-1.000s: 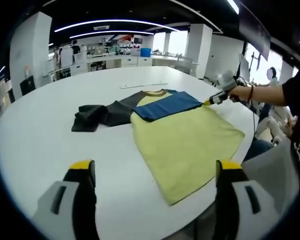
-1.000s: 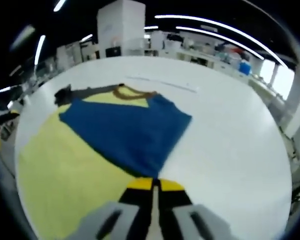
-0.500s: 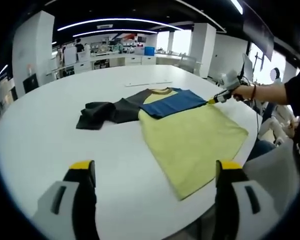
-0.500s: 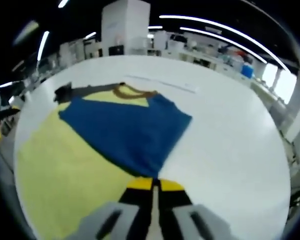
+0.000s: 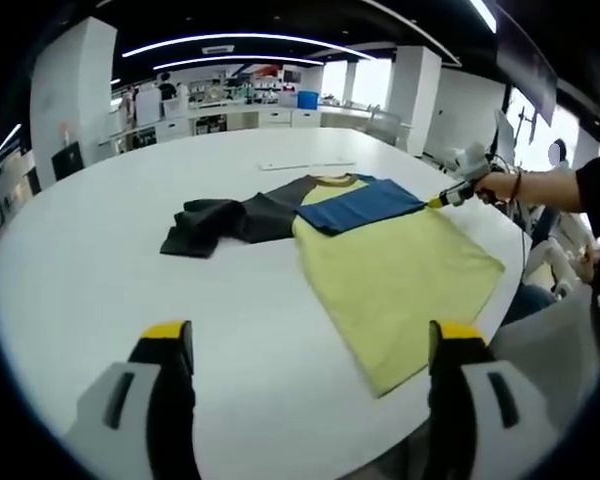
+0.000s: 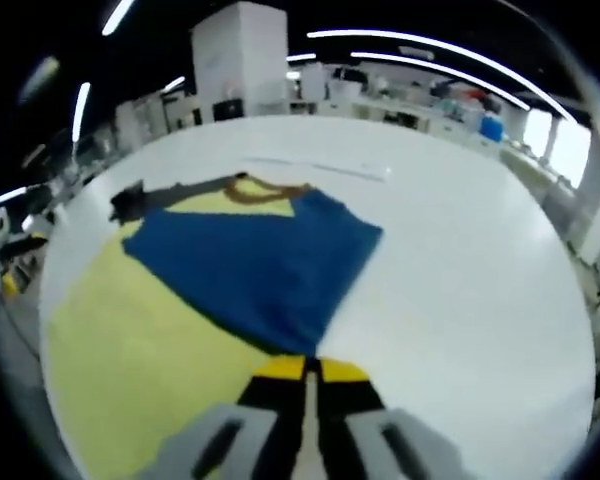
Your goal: Fold the garment on the visible template until the final outline fits inside the template.
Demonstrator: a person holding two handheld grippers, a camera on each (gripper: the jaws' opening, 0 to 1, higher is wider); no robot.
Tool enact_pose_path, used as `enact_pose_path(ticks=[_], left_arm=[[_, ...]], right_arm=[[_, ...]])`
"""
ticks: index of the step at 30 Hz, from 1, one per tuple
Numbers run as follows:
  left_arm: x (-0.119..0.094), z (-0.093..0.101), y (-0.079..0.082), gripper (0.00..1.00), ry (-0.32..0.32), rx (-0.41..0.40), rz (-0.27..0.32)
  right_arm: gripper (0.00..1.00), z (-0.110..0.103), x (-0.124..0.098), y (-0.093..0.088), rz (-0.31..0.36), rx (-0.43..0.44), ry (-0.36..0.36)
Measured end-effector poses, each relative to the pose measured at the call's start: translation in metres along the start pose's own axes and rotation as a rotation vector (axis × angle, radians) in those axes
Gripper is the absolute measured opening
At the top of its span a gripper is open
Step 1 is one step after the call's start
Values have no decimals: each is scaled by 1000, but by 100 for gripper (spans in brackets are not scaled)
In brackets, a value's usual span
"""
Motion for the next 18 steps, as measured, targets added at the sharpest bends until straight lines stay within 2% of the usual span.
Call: enact_pose_path(ticks=[2,4,8,11,18], left_arm=[[1,-2,1,95,4,-3,-1],[1,-2,1,95,8,-7,0],[3,-5,3,94,19,-23,2],[5,-8,5,93,31,-30,9],[11,-20,12,90,69,-61,33]], right_arm=[[1,-1,-1,0,15,34,3],[7,-3,-4,2,33,48,3],[35,-12,-10,8,93,88,28],[52,-16,-12,14,121,91,57],[79,-30,-23,23,152,57,110]])
Point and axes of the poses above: the point that each gripper's makers call its tool centre point, and the gripper's own axes: x roughly forward along the fingers, z roughly to its right, y roughly out of its top, the point moved 9 cm from there along -x, roughly backward along the fingers, and after that the axes turned 12 degrees about y, right-handed, at the moved point
